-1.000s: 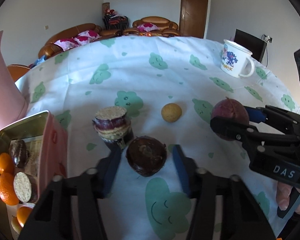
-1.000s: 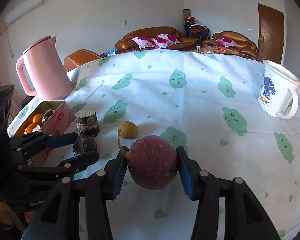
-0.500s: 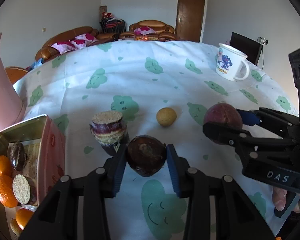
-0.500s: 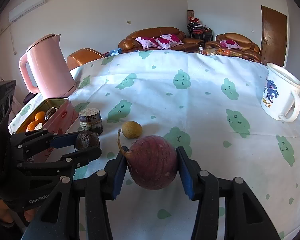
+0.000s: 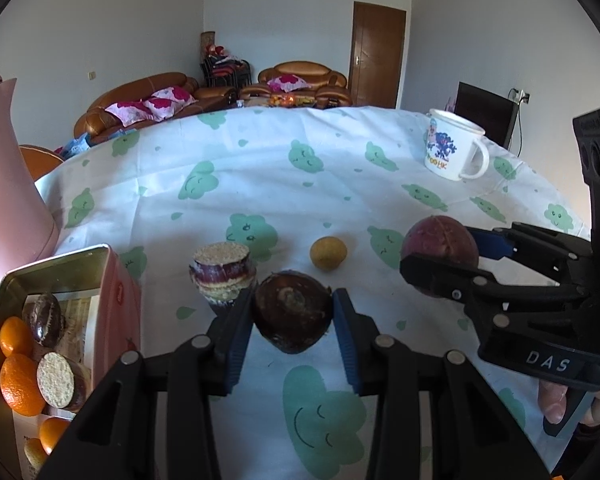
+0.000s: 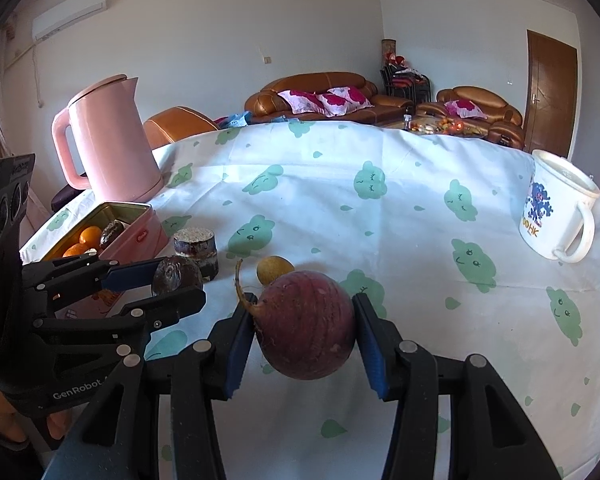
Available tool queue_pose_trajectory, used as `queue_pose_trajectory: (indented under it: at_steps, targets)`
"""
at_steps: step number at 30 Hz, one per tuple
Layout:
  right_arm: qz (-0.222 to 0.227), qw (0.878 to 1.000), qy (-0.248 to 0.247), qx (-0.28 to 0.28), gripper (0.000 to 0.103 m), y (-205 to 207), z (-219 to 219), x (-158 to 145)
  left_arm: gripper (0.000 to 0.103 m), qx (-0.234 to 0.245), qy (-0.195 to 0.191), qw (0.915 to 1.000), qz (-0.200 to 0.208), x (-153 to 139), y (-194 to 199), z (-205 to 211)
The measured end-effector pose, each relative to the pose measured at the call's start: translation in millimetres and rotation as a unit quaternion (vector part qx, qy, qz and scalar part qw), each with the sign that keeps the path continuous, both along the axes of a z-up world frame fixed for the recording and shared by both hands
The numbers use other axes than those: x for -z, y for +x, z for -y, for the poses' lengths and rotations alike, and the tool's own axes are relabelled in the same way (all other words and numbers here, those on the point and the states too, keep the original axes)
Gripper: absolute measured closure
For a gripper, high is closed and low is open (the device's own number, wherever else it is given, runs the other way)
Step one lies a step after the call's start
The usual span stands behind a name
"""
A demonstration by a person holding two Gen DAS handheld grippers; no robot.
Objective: Organize fruits
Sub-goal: 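Grasp the dark brown fruit with the left gripper while the right holds the red fruit, then lift the dark brown fruit with the left gripper while the right lifts the red fruit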
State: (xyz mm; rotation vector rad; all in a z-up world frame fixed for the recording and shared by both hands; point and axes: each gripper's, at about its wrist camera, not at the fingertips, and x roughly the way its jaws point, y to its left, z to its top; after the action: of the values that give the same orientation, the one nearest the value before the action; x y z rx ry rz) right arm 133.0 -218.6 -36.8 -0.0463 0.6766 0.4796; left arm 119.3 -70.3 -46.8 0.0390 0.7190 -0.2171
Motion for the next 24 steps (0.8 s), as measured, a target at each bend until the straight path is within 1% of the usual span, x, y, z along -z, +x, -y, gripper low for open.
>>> queue_pose_trajectory:
  at_steps: [24]
  targets:
    - [0.044,0.999,0.01,-0.001,0.053,-13.9,2.2,-9.1,0.062,-0.006,-0.005,0.9986,0.053,-12.1,-15.0,-2.5]
